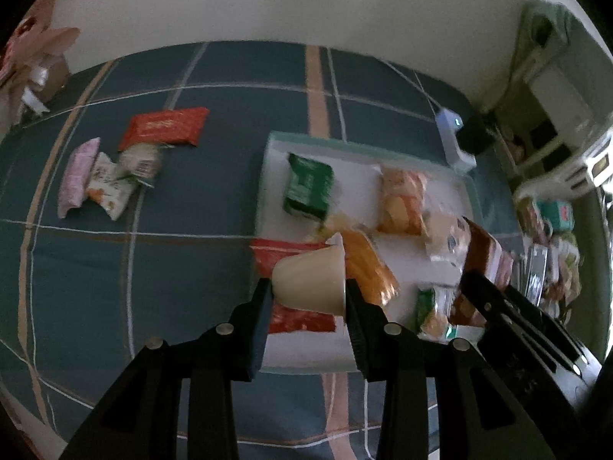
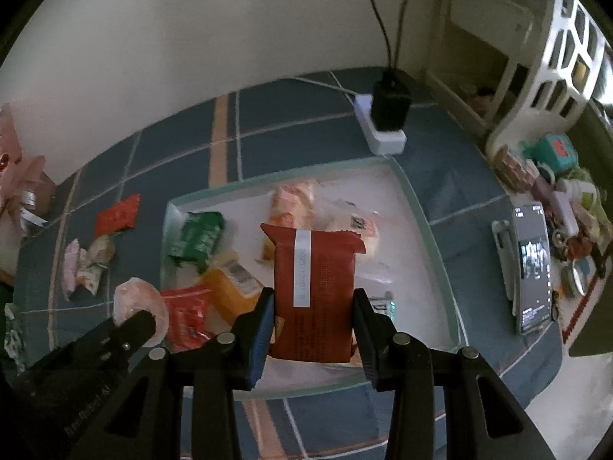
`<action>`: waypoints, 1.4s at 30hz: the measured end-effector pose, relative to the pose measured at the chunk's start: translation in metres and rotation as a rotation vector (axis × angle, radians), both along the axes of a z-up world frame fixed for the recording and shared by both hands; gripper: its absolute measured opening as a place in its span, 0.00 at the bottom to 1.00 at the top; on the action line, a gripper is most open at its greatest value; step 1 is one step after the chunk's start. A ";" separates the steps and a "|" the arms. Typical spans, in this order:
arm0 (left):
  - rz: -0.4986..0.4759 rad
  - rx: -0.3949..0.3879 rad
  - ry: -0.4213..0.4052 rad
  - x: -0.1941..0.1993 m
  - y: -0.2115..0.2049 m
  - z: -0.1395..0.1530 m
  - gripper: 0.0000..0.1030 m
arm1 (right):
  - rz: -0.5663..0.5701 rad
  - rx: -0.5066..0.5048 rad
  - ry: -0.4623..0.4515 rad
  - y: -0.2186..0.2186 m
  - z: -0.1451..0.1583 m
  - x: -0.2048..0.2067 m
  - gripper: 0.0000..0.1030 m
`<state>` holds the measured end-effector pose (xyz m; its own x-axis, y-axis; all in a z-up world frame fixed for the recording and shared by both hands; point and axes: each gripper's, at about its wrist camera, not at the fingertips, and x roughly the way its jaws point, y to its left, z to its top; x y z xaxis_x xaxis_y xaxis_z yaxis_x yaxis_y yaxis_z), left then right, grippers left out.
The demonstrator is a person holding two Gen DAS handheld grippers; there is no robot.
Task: Organize snacks
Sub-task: 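Carry the cup cake and red box into the tray and open both tools, then lift both tools away from the tray toward the remaining snacks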
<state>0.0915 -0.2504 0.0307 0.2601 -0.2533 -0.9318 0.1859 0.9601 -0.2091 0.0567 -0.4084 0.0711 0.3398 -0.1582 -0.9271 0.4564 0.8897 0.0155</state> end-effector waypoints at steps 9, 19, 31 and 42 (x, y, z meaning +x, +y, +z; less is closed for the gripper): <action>-0.084 0.061 0.065 -0.012 -0.027 -0.030 0.38 | -0.040 0.085 0.075 -0.020 -0.035 -0.001 0.41; -0.086 0.034 0.080 -0.013 -0.026 -0.033 0.38 | -0.043 0.111 0.075 -0.020 -0.040 -0.002 0.41; -0.031 -0.005 0.077 -0.005 -0.007 -0.021 0.54 | -0.069 0.114 0.058 -0.019 -0.029 -0.001 0.55; 0.157 0.059 0.026 0.018 0.051 -0.012 0.71 | -0.022 0.093 0.055 -0.003 -0.024 0.005 0.65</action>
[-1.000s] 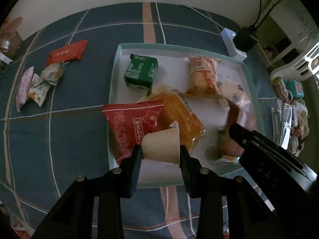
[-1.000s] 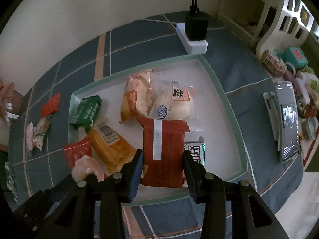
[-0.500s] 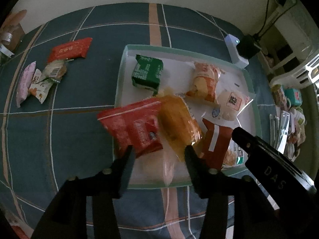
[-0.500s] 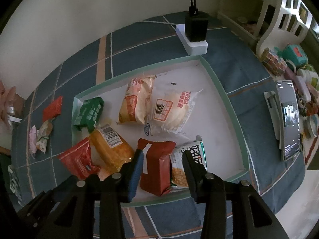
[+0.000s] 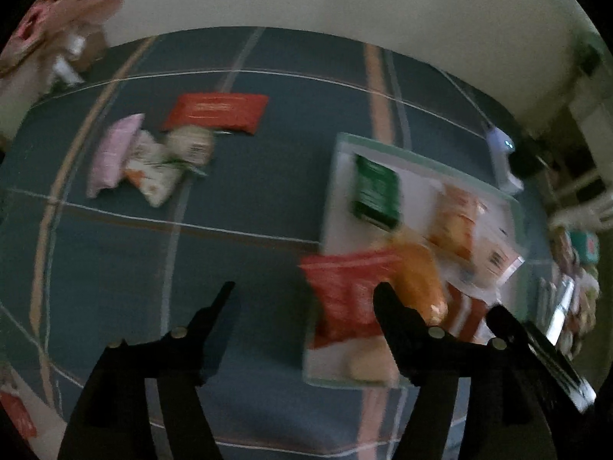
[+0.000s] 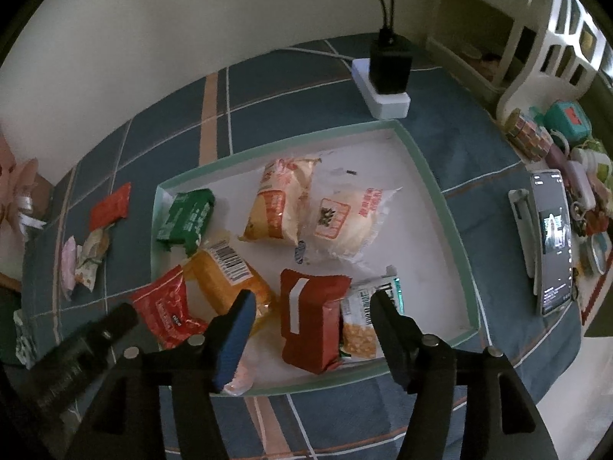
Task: Organize snacks
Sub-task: 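Lift both tools away from the tray toward the remaining snacks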
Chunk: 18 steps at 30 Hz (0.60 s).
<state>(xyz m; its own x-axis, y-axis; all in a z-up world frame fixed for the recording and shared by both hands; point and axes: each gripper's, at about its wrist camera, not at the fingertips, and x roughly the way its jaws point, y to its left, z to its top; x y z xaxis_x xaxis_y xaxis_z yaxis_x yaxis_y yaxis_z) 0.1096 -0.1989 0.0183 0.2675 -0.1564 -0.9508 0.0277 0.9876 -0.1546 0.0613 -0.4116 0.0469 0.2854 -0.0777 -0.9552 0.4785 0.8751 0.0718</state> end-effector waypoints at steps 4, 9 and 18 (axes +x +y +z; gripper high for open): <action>0.051 0.026 -0.013 0.006 0.023 -0.002 0.81 | 0.032 0.001 0.009 0.014 -0.003 0.007 0.67; 0.087 0.081 -0.048 0.011 0.047 0.002 0.81 | 0.059 0.001 0.004 0.028 -0.001 0.012 0.74; 0.137 0.157 -0.074 0.016 0.068 0.003 0.97 | 0.094 -0.009 -0.001 0.047 -0.002 0.021 0.86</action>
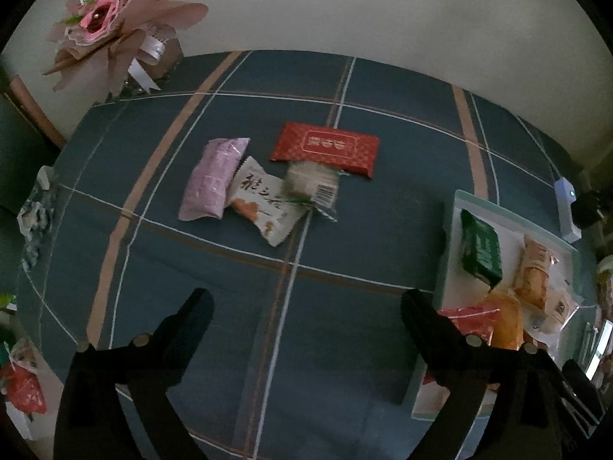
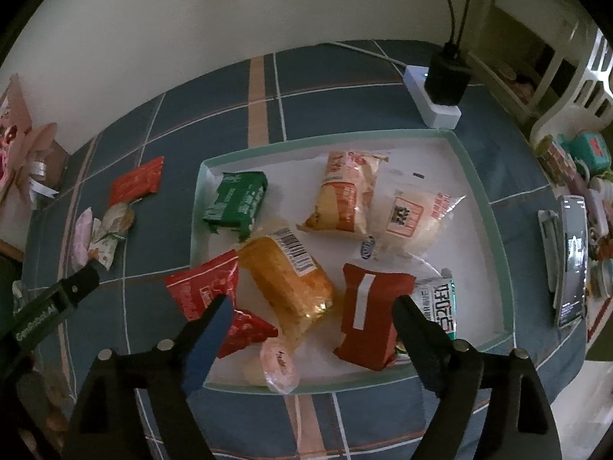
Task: Organize snacks
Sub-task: 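Lift both tools away from the tray toward the remaining snacks, then grasp the pink bag with the left tool while the right grasps the wrapped round bun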
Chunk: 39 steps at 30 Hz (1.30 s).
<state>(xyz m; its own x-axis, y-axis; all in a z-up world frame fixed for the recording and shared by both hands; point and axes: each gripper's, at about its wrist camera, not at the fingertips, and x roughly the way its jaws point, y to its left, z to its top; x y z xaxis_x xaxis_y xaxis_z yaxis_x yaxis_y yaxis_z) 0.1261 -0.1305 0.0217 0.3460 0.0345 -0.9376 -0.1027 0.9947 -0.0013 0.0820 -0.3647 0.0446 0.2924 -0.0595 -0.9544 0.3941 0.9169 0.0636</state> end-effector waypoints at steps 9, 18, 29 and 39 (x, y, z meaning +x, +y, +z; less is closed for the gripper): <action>0.015 0.018 -0.005 0.001 0.013 0.002 0.99 | 0.019 -0.012 -0.017 0.011 0.003 0.004 1.00; 0.052 0.027 -0.005 0.002 0.029 0.005 0.99 | 0.028 -0.005 -0.024 0.017 0.001 0.007 1.00; 0.106 0.004 0.002 0.007 0.056 0.002 0.99 | 0.028 -0.007 -0.025 0.026 0.000 0.013 1.00; 0.185 0.001 -0.002 0.018 0.094 0.000 0.99 | 0.097 -0.007 -0.053 0.058 -0.002 0.027 1.00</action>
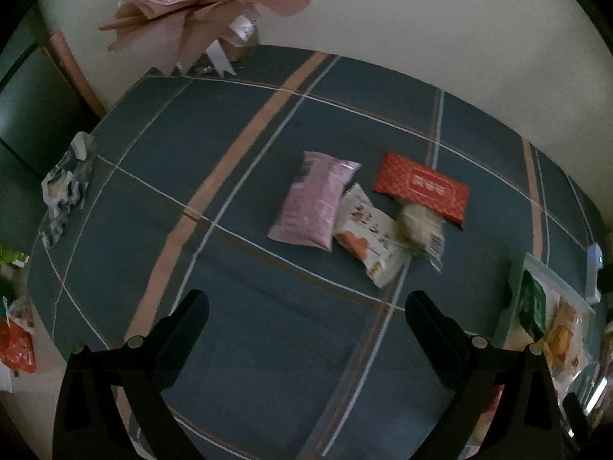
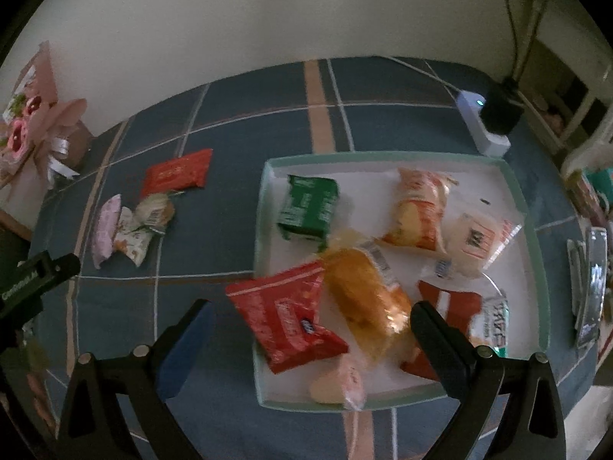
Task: Organize snacks
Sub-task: 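Grasp the pink bag with the left tool while the right grasps the wrapped round bun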
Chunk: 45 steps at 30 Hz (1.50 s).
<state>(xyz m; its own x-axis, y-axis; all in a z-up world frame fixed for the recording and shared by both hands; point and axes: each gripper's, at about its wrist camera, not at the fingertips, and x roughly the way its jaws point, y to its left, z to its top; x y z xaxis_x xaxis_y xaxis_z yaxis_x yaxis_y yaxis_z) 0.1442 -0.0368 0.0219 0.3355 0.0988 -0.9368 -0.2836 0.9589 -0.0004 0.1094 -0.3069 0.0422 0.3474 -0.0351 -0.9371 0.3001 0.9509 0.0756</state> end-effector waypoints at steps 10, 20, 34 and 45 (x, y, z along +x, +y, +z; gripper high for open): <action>0.062 -0.020 -0.002 0.007 0.039 -0.008 0.99 | 0.051 0.019 -0.037 0.033 -0.001 0.019 1.00; 0.049 -0.035 0.027 0.056 0.046 -0.035 0.99 | 0.089 0.057 -0.039 0.050 -0.022 0.084 1.00; 0.043 -0.013 -0.015 0.054 0.062 -0.018 0.99 | 0.074 0.148 -0.032 0.056 -0.029 0.088 1.00; 0.012 -0.041 -0.004 0.089 0.051 -0.043 0.99 | 0.128 0.143 0.011 0.075 -0.061 0.126 1.00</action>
<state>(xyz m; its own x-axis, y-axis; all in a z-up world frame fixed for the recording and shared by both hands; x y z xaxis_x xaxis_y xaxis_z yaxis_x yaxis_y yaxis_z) 0.2336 0.0146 -0.0208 0.3379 0.0643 -0.9390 -0.2946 0.9548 -0.0406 0.2351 -0.2316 -0.0185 0.3304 0.1423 -0.9331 0.1786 0.9613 0.2099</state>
